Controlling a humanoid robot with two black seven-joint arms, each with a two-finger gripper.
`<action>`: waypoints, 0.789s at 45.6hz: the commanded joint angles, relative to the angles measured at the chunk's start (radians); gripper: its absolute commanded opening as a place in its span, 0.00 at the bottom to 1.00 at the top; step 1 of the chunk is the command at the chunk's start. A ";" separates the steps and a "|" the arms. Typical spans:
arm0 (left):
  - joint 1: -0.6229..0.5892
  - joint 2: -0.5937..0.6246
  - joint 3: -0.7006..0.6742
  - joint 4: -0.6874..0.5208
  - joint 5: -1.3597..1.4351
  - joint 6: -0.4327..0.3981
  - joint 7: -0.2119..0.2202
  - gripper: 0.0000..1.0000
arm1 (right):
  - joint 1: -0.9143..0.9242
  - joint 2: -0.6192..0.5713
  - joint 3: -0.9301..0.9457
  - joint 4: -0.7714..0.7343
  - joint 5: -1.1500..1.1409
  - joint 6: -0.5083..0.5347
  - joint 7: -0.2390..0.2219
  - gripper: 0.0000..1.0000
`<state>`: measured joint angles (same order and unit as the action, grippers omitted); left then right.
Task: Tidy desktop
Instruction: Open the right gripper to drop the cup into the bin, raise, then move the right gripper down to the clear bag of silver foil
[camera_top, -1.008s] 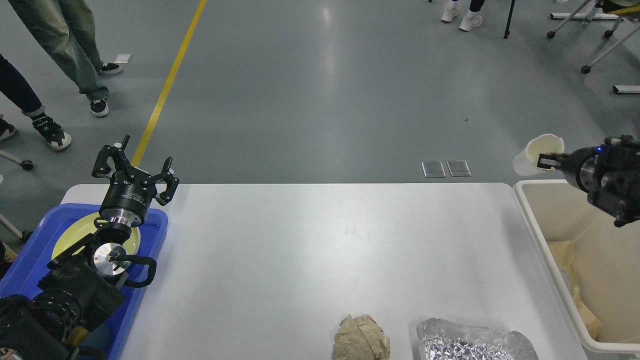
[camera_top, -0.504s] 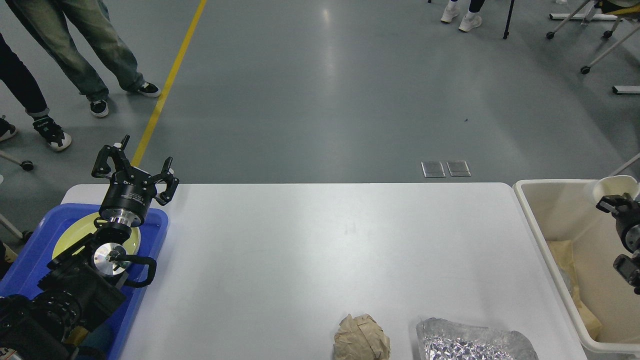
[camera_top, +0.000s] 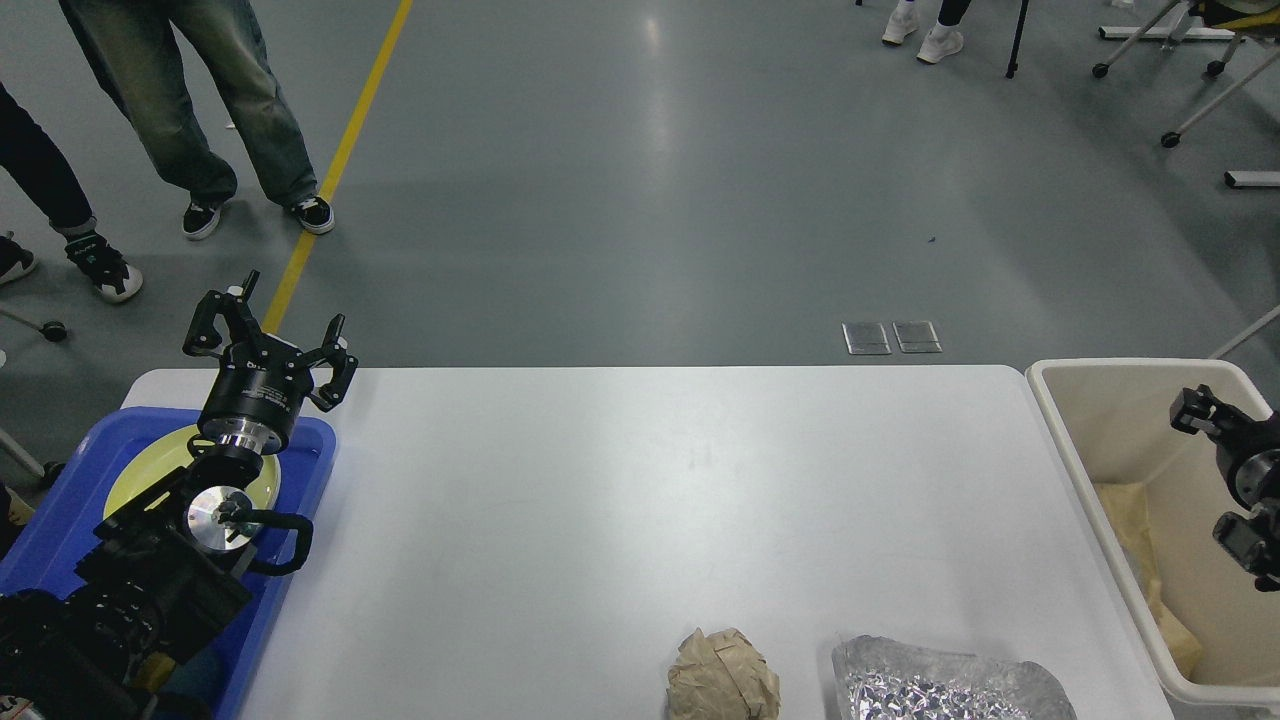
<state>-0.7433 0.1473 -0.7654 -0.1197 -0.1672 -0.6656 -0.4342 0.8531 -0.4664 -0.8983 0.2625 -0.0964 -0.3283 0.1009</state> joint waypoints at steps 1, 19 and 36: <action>-0.001 0.000 0.000 0.000 0.000 -0.002 0.000 0.96 | 0.122 -0.014 0.002 0.095 0.004 0.002 0.000 1.00; -0.001 0.000 0.000 0.000 0.000 -0.002 0.000 0.96 | 0.685 -0.164 -0.021 0.748 -0.005 0.009 0.002 1.00; -0.001 0.000 0.001 0.000 0.000 -0.002 0.000 0.96 | 1.047 0.103 -0.197 1.175 -0.170 0.115 0.005 1.00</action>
<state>-0.7439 0.1473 -0.7649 -0.1201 -0.1672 -0.6675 -0.4342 1.8525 -0.4408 -1.0640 1.3965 -0.1592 -0.2633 0.1053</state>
